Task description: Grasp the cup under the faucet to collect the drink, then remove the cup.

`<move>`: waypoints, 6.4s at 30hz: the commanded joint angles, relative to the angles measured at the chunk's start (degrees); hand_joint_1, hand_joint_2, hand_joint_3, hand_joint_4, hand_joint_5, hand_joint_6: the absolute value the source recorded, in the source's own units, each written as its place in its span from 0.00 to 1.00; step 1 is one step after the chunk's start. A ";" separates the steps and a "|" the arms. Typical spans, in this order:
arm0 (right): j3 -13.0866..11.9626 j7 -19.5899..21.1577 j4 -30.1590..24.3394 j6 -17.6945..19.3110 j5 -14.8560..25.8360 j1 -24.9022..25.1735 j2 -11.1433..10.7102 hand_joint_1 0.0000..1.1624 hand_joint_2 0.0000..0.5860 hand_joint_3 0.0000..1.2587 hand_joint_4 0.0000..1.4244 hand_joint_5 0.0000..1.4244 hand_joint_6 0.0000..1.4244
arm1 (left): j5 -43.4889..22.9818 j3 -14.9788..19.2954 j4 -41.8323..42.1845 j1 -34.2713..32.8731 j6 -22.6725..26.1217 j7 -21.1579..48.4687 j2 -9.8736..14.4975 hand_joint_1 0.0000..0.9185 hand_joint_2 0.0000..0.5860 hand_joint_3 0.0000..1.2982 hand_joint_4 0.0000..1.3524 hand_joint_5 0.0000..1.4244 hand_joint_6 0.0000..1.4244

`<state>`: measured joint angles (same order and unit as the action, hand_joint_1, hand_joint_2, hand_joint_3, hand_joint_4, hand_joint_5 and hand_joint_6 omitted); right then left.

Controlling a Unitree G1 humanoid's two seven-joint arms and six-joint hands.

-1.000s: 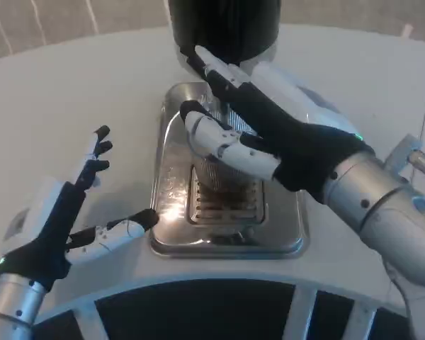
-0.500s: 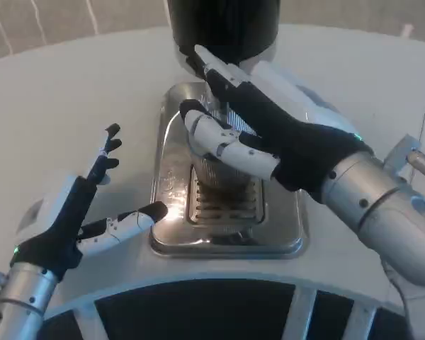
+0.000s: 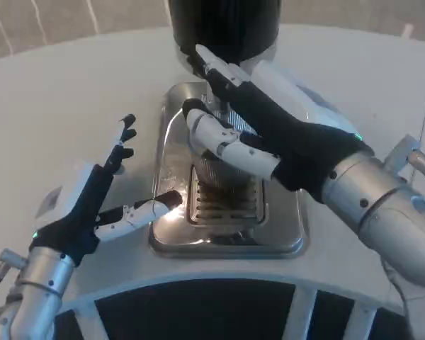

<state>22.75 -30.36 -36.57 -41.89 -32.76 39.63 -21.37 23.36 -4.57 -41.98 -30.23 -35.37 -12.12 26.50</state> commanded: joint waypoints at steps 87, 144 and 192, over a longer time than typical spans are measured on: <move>-7.87 -10.92 -21.50 20.90 -34.15 -42.37 7.80 0.00 1.00 0.00 0.00 0.00 0.00 | -0.76 -2.70 -9.75 -6.90 -2.00 -0.56 -2.01 0.20 0.07 0.00 0.00 0.13 0.19; -12.26 -7.64 -14.21 36.55 -45.18 -53.06 14.57 0.00 1.00 0.00 0.00 0.00 0.00 | -1.03 -3.36 -12.27 -11.04 -7.27 -2.81 -2.20 0.34 0.10 0.00 0.00 0.16 0.21; -14.84 -10.34 -14.56 36.09 -44.03 -52.28 15.80 0.00 1.00 0.00 0.00 0.00 0.00 | -1.93 -4.38 -23.95 -19.83 -14.80 6.41 -6.08 0.40 0.10 0.00 0.00 0.23 0.26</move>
<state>8.10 -40.21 -50.46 -5.89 -77.10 -12.59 -5.69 21.65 -8.45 -64.99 -49.60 -49.29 -6.69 20.56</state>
